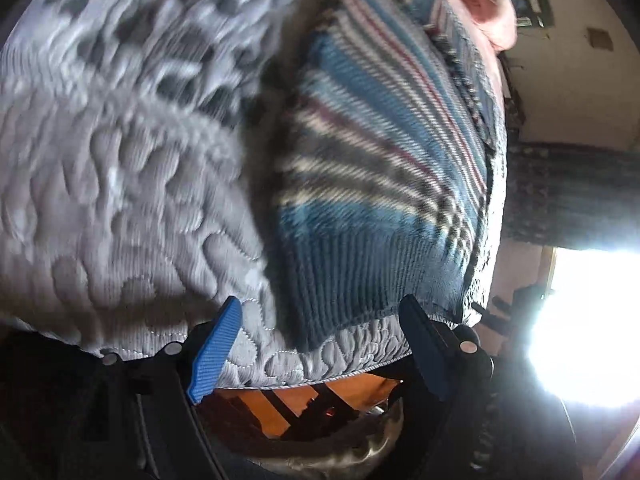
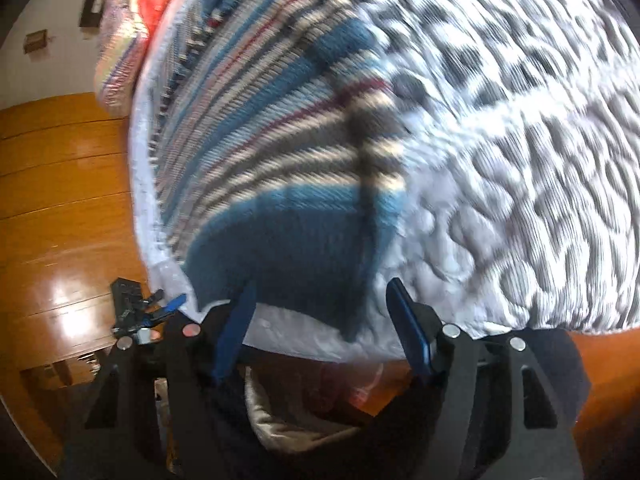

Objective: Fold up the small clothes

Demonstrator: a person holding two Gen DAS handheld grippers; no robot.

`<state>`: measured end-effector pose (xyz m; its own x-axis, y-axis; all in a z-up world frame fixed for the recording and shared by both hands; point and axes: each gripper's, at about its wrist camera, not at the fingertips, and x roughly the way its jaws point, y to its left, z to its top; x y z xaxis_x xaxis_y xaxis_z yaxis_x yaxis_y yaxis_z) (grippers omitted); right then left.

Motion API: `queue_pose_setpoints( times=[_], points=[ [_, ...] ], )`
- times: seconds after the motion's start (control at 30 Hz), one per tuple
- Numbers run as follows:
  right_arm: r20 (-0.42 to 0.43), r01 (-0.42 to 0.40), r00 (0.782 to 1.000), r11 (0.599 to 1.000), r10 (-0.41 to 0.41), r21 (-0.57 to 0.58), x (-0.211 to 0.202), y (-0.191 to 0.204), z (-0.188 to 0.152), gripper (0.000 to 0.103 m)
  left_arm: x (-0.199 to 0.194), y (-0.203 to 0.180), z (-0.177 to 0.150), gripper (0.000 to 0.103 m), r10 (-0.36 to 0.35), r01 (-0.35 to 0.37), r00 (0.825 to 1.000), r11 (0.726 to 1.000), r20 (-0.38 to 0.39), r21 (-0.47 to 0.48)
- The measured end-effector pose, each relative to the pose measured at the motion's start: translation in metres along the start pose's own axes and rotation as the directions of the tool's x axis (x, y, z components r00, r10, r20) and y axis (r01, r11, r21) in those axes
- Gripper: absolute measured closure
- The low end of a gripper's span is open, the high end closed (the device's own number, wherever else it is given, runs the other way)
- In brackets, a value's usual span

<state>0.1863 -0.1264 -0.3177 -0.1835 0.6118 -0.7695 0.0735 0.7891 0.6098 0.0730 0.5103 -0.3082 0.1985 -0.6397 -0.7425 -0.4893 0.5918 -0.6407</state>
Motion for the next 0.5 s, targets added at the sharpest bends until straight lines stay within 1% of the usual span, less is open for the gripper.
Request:
queue_pose_setpoints(
  times=[0.07,0.13,0.2,0.3,0.33,0.4,0.43,0.5],
  points=[
    [-0.001,0.008,1.0,1.0,-0.008,0.028,0.005,-0.01,-0.006,0.04,0.01,0.002,0.002,0.022,0.0,0.0,1.0,1.0,0.001,-0.015],
    [0.003,-0.002,1.0,0.999,0.001,0.048,0.012,-0.012,-0.009,0.04,0.015,0.004,0.002,0.022,0.001,-0.001,1.0,1.0,0.006,-0.024],
    [0.011,-0.015,1.0,0.998,0.015,0.057,0.017,-0.012,-0.013,0.04,0.022,0.002,0.002,0.019,-0.006,0.006,1.0,1.0,0.004,-0.031],
    [0.022,-0.034,0.999,0.998,0.033,0.061,0.023,-0.008,-0.016,0.04,0.03,-0.003,0.0,0.018,-0.022,0.022,1.0,0.999,-0.001,-0.041],
    [0.024,-0.039,0.999,0.997,0.038,0.064,0.025,-0.006,-0.015,0.04,0.033,-0.005,-0.001,0.018,-0.035,0.034,0.999,0.998,-0.006,-0.043],
    [0.025,-0.051,0.998,0.996,0.05,0.069,0.028,-0.007,-0.018,0.04,0.038,-0.01,-0.003,0.018,-0.086,0.085,0.996,0.996,-0.014,-0.04],
    [0.027,-0.052,0.998,0.996,0.05,0.072,0.03,-0.004,-0.015,0.04,0.043,-0.012,-0.005,0.018,-0.089,0.089,0.996,0.995,-0.011,-0.036],
    [0.031,-0.054,0.998,0.996,0.052,0.075,0.033,-0.002,-0.014,0.04,0.046,-0.012,-0.006,0.019,-0.074,0.074,0.997,0.997,0.001,-0.035]
  ],
)
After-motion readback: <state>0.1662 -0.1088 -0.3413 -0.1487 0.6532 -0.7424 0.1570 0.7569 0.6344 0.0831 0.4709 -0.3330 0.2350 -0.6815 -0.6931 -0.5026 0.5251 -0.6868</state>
